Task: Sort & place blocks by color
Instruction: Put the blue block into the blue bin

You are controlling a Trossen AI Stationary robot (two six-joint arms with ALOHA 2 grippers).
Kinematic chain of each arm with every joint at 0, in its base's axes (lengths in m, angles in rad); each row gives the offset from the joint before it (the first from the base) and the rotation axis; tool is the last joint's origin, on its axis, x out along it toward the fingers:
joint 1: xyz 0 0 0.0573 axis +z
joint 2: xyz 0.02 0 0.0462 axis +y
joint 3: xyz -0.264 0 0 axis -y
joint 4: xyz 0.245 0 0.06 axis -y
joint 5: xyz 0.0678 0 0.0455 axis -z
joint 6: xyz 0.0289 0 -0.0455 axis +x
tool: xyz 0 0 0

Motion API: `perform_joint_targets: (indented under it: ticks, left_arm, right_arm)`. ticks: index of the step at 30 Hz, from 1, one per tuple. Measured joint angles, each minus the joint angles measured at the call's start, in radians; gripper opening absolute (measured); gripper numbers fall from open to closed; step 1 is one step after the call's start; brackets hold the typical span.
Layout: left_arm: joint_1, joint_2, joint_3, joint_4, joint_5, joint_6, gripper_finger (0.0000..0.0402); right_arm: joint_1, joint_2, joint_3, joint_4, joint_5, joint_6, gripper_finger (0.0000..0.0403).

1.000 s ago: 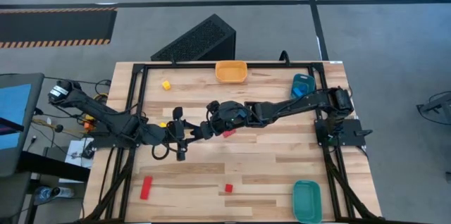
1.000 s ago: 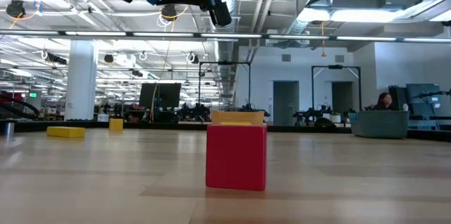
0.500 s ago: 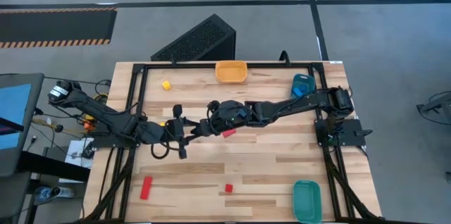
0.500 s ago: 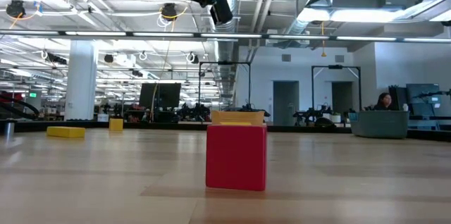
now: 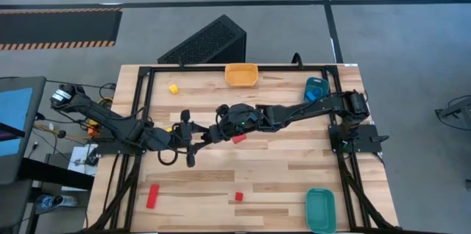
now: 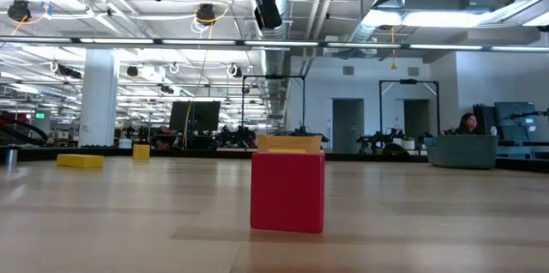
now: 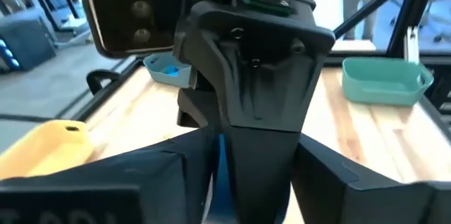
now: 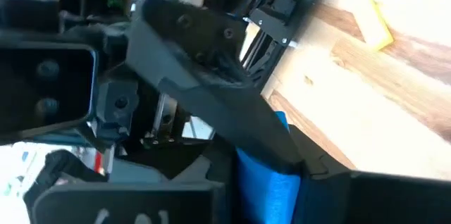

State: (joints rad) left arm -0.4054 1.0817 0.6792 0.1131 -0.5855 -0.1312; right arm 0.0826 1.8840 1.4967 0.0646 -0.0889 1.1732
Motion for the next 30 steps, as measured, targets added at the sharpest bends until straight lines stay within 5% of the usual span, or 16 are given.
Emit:
perform_joint_targets:
  ticks: [11, 20, 30]
  left_arm:
    - [0.002, -0.001, 0.000, -0.138, -0.013, -0.261, 0.0277]
    - [0.076, -0.001, 0.000, -0.175, -0.005, -0.414, 0.0288]
    - [0.168, -0.001, 0.000, -0.167, -0.005, -0.456, 0.0288]
  right_arm:
    - [0.003, -0.097, -0.001, -0.308, -0.008, -0.151, 0.0078]
    - [-0.094, -0.311, -0.005, -0.856, 0.219, -0.393, 0.0080]
    - [-0.488, -0.642, -0.472, -1.004, 0.244, -0.441, 0.0081]
